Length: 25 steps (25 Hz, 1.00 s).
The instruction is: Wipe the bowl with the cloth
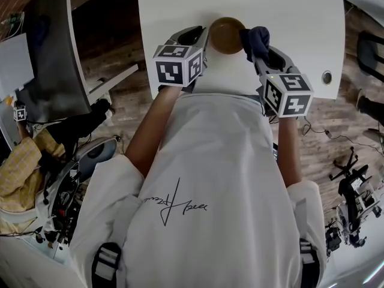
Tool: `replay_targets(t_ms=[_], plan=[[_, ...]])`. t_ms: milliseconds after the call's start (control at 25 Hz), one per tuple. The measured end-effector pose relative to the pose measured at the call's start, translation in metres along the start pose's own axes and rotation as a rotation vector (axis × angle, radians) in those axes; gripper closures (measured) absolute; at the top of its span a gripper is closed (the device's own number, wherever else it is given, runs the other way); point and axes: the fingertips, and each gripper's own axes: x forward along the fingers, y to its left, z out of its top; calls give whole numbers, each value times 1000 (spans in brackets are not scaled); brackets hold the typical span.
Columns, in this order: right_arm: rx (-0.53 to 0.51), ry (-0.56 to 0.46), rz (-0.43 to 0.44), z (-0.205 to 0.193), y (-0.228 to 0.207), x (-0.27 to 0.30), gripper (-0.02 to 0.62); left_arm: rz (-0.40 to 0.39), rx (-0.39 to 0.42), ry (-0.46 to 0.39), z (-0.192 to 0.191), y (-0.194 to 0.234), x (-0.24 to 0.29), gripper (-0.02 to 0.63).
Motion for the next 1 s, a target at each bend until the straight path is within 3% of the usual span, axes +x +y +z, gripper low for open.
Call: replay_targets(t_ms=[280, 440, 720, 1000], plan=[[-11, 9, 0, 1, -2, -1, 514, -13, -2, 33, -6, -8, 5, 545], [4, 4, -23, 2, -13, 1, 514, -3, 54, 54, -10, -10, 18, 545], [-5, 12, -27, -5, -25, 3, 514, -29, -2, 78, -19, -16, 31, 545], [-19, 36, -32, -17, -27, 9, 514, -42, -8, 95, -31, -19, 34, 541]])
